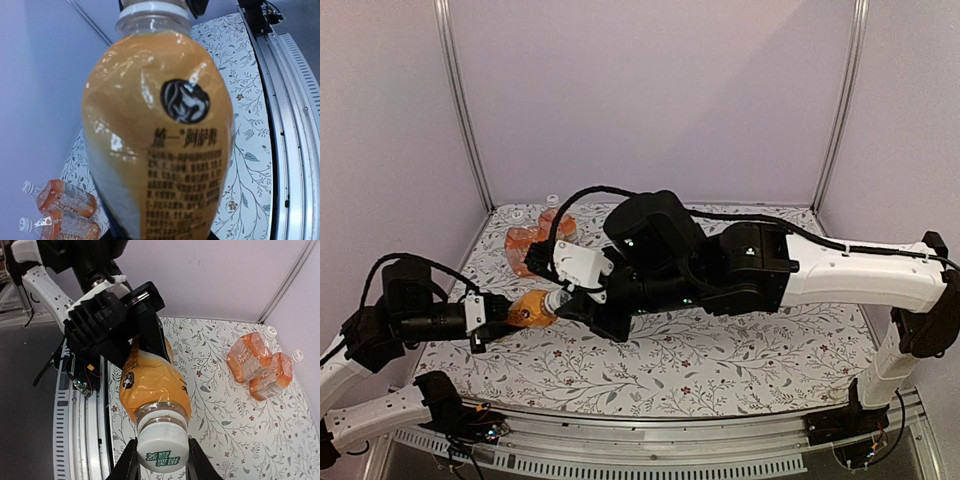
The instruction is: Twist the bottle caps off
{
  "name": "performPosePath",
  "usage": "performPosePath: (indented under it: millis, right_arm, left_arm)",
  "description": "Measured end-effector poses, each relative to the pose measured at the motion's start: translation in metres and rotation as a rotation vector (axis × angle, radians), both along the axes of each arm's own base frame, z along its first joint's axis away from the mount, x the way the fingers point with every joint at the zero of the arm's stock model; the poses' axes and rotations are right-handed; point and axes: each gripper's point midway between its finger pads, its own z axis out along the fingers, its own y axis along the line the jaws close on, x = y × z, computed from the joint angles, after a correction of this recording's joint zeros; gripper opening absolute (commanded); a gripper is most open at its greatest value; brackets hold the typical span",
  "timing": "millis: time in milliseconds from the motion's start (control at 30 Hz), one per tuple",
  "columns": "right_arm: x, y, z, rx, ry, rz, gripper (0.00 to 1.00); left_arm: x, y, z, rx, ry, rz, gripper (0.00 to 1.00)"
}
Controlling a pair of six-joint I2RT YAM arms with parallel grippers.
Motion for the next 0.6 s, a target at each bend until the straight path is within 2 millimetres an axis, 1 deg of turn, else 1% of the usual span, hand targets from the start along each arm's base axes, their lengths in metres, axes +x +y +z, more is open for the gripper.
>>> performPosePath:
  millis: [100, 233, 367, 500, 600]
  right_arm:
    - [-0.016, -0.005, 0.000, -0.062, -0.214, 0.085, 0.00]
    - [-0.026, -0.008, -0.010, -0.159, -0.446, 0.161, 0.00]
    - [-0.026, -0.018, -0.015, -0.270, -0.672, 0.194, 0.00]
    - [-0.025, -0.026, -0.018, -0.375, -0.900, 0.219, 0.00]
    - [-0.021, -0.028, -0.016, -0.416, -0.972, 0.207, 0.00]
  left_arm:
    - [-0.017, -0.004, -0.002, 0.013, 0.045, -0.087, 0.26]
    - [-0.029, -0.004, -0.010, 0.053, 0.090, -0.144, 0.26]
    - [-0.037, 0.002, -0.026, 0.124, 0.125, -0.171, 0.26]
    - [-0.042, 0.006, -0.036, 0.173, 0.130, -0.193, 0.25]
    - [-0.042, 0.008, -0.038, 0.185, 0.125, -0.191, 0.25]
